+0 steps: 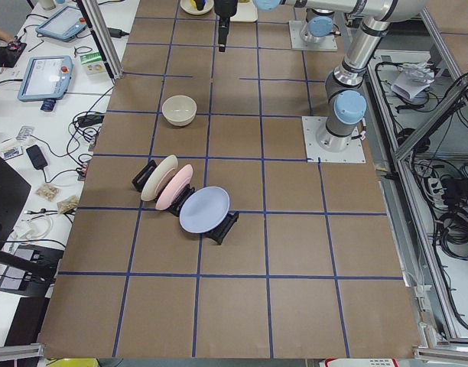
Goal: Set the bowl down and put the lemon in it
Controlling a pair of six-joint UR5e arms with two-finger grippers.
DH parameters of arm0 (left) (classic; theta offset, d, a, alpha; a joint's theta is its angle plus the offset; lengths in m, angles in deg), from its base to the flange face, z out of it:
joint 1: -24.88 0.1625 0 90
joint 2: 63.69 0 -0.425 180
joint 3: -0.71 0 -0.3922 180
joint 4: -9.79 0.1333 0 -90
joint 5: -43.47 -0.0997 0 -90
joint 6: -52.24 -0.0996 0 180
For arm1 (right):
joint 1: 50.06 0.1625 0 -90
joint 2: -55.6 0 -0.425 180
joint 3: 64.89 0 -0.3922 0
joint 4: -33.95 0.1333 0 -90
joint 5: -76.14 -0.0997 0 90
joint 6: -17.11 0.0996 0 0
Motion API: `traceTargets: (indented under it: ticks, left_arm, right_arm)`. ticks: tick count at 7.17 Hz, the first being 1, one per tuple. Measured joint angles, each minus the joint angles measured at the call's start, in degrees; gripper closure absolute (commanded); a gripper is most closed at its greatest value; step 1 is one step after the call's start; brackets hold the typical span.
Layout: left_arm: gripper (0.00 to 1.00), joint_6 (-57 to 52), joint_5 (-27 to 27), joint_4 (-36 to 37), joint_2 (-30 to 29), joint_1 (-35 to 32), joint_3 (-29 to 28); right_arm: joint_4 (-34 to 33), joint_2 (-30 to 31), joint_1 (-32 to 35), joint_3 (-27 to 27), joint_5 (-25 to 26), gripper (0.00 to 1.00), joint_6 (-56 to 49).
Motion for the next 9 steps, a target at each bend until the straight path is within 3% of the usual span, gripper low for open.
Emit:
traceTargets:
  ticks: [4,6,9]
  left_arm:
    - [0.0,0.0,0.2,0.52,-1.26,0.5,0.06]
    - [0.0,-0.29,0.2,3.75,-5.64,3.59,0.95]
    - [0.0,-0.44,0.19,22.75,-20.2,6.79,5.24]
  right_arm:
    - [-10.18,-6.36,-11.67,-0.35,1.45,0.0,-17.56]
    - [-15.76,-10.66,-15.64,-0.42,1.6,0.0,-21.5]
    - [-24.52,-18.15,-17.87,-0.41,1.64,0.0,-22.28]
